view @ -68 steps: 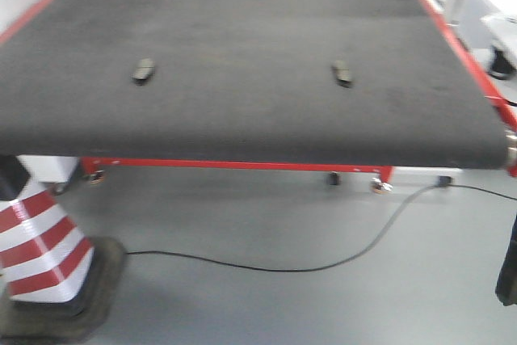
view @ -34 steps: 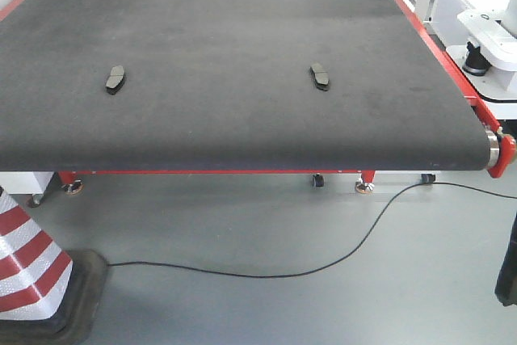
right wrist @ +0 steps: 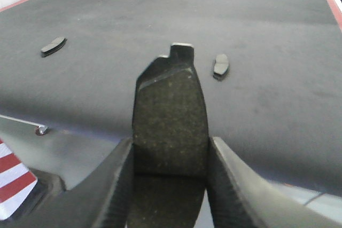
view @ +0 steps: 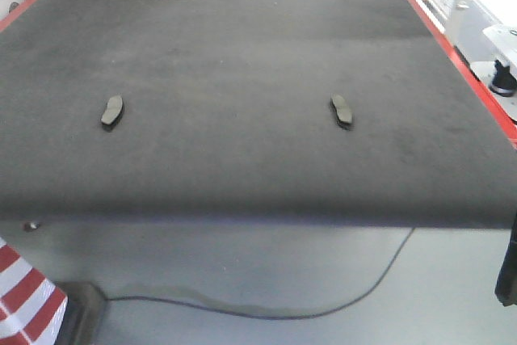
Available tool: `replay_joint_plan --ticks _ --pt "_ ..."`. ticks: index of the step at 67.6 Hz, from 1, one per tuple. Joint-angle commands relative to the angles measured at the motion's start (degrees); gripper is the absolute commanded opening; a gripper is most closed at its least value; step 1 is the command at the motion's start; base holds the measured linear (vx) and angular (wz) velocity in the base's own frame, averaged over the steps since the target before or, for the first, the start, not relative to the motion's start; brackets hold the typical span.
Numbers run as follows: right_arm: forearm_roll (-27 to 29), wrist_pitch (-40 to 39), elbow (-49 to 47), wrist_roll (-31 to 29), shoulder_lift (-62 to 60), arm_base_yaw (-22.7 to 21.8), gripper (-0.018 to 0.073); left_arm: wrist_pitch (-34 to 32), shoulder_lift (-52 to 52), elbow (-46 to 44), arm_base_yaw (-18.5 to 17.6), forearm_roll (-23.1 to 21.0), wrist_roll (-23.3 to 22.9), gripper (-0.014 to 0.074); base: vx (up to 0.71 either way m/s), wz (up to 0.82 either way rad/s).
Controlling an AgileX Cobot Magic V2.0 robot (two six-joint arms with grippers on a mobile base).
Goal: Move and align brake pads A on conveyor
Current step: 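Turn toward the black conveyor belt and drive up to it, then advance over the belt beside the two pads already on it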
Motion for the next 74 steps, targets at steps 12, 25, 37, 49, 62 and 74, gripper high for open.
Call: replay_joint_plan --ticks 12,25,37,49,62,74 --pt "-0.68 -5.35 -1.85 -0.29 0.34 -0.02 -0.0004 -5.06 0.69 -1.68 0.19 1.06 -0.21 -0.0006 0.35 0.07" --pt "-0.68 -5.35 -1.85 -0.29 0.34 -0.02 -0.0004 -5.06 0.69 -1.68 0.19 1.06 -0.21 -0.0006 0.37 0.05" --pt "-0.68 -5.35 -1.85 -0.24 0.34 -0.02 -0.0004 -5.06 0.69 -1.68 0.19 1.06 -0.21 -0.0006 0.37 0.04" --pt "-0.68 -5.35 -1.85 -0.24 0.34 -0.02 -0.0004 -5.06 0.69 -1.68 0.19 1.06 -0.21 -0.0006 0.35 0.0" --pt "-0.68 -5.35 -1.85 -0.24 0.34 -0.02 -0.0004 -5.06 0.69 -1.68 0.19 1.06 -0.21 -0.0006 0.3 -0.08" --pt "-0.68 -5.35 -1.85 -0.24 0.34 -0.02 -0.0004 -5.06 0.69 -1.68 0.19 1.06 -0.21 -0.0006 0.24 -0.11"
